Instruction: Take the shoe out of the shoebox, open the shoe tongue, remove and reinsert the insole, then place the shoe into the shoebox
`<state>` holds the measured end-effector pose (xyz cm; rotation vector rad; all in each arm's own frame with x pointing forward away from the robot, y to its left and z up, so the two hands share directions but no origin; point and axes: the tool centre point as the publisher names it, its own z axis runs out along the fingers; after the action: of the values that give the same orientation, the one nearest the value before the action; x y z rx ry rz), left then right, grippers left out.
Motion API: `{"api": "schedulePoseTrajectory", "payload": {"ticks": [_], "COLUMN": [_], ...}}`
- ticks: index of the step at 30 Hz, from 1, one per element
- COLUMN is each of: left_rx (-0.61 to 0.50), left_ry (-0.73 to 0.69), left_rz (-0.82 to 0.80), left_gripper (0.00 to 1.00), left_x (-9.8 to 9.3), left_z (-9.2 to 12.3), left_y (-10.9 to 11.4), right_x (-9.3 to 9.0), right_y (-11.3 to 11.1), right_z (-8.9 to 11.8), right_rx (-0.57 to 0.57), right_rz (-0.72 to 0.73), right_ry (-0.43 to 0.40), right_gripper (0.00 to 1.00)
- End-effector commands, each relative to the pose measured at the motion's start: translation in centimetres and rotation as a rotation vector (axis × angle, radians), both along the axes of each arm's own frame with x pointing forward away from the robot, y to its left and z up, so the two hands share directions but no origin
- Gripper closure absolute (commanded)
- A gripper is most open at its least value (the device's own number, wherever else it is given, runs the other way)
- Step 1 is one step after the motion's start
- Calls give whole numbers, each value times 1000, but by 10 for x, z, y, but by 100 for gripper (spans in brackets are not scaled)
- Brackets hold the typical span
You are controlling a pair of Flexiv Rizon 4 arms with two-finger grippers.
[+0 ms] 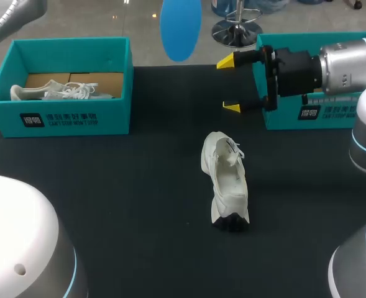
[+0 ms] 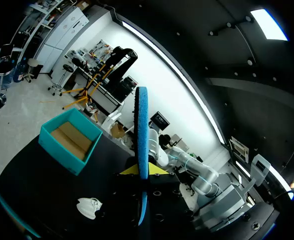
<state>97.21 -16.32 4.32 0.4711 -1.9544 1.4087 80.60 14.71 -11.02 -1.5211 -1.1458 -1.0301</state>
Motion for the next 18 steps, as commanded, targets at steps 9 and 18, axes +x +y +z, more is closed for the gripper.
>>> {"api": "schedulePoseTrajectory", "payload": {"ticks": [9,18], "left_rx": [0,0], "left_ry": [0,0], "left_rz": [-1,-1], "left_gripper": [100,100], "left_x": [0,0], "left_z": [0,0], "left_y": [0,0], "right_x": [9,14], "right_y": [25,23], "right_z": [-5,0], "right_rx": [68,101], "right_rz": [-34,-74], "right_ry": [35,-1], "right_gripper": [0,0]}}
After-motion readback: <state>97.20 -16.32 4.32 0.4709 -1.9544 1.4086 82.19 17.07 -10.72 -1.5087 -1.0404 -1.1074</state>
